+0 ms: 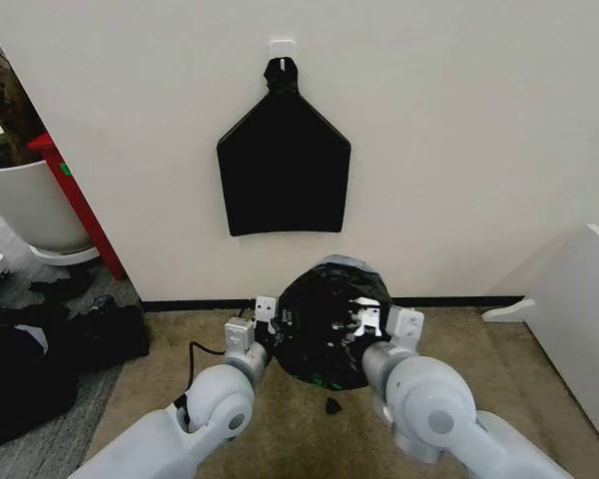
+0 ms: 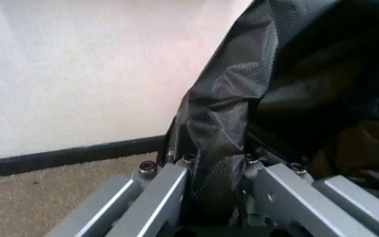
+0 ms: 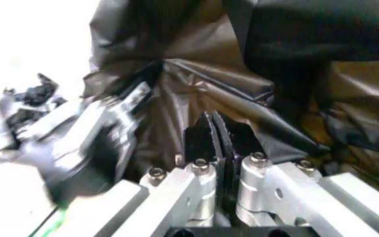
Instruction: Place the garbage bag over the trash bin.
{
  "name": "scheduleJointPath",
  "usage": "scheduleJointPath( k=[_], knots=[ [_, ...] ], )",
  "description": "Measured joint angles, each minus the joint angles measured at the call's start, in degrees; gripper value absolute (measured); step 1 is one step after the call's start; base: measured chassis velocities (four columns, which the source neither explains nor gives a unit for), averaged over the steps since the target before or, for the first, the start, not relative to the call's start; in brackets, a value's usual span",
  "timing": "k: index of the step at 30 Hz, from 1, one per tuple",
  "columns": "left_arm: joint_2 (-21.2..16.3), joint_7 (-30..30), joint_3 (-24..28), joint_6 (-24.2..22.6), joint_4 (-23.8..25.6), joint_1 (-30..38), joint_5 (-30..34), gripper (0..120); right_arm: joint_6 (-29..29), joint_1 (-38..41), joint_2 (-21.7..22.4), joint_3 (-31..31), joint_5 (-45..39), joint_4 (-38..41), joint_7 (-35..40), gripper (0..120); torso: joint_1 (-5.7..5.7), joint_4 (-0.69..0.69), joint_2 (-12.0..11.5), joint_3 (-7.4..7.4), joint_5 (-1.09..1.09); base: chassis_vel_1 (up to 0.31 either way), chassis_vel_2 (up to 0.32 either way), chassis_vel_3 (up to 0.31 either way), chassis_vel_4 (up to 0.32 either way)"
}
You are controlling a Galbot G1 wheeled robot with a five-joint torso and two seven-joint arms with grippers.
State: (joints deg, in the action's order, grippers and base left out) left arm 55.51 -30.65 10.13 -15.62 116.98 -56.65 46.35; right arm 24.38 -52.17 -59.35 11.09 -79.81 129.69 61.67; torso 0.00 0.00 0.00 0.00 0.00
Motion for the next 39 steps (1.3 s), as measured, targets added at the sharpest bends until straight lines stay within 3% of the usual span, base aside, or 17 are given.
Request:
scheduleJointPath(
  k=[11,17,22,30,34,39],
  knots=[
    [1.44,1.06,0.41,0.28,-0.21,-0.93,-2.07,1,0.39,3.85,-5.69,1.01,4.68,-12.4,0.96,0,0.0,0.0,0.0,0.0,0.0,0.0,0.0,0.0,0.0],
    [1.24,1.29,-0.48,0.27,1.18,-1.09,-1.36,1,0.47,3.3,-5.52,-1.49,5.1,-17.55,1.38,0,0.0,-0.01,0.0,0.0,0.01,0.0,0.0,0.0,0.0],
    [1.01,1.67,-1.69,0.26,1.13,-1.1,-1.29,1,0.41,2.78,-4.26,-2.02,3.16,-15.37,2.87,0,0.0,-0.01,0.0,0.0,0.01,0.0,0.0,0.0,0.0],
    [1.32,1.69,-1.75,0.23,0.39,-1.08,-1.46,1,-0.75,6.29,-4.76,2.6,-1.63,-6.91,5.87,0,0.0,0.0,0.0,0.0,-0.01,0.0,0.0,0.0,0.0],
    [1.34,1.67,-1.71,0.23,0.53,-1.19,-1.45,1,-0.82,6.91,-6.14,4.03,-0.52,-8.92,5.45,0,0.0,0.0,0.0,0.0,0.0,0.0,0.0,0.0,0.0],
    [1.25,1.69,-1.68,0.22,1.17,-1.35,-1.4,1,-0.66,7.36,-8.81,3.48,4.02,-17.09,3.46,0,0.0,0.0,0.0,0.0,0.0,0.0,0.0,0.0,0.0]
  ],
)
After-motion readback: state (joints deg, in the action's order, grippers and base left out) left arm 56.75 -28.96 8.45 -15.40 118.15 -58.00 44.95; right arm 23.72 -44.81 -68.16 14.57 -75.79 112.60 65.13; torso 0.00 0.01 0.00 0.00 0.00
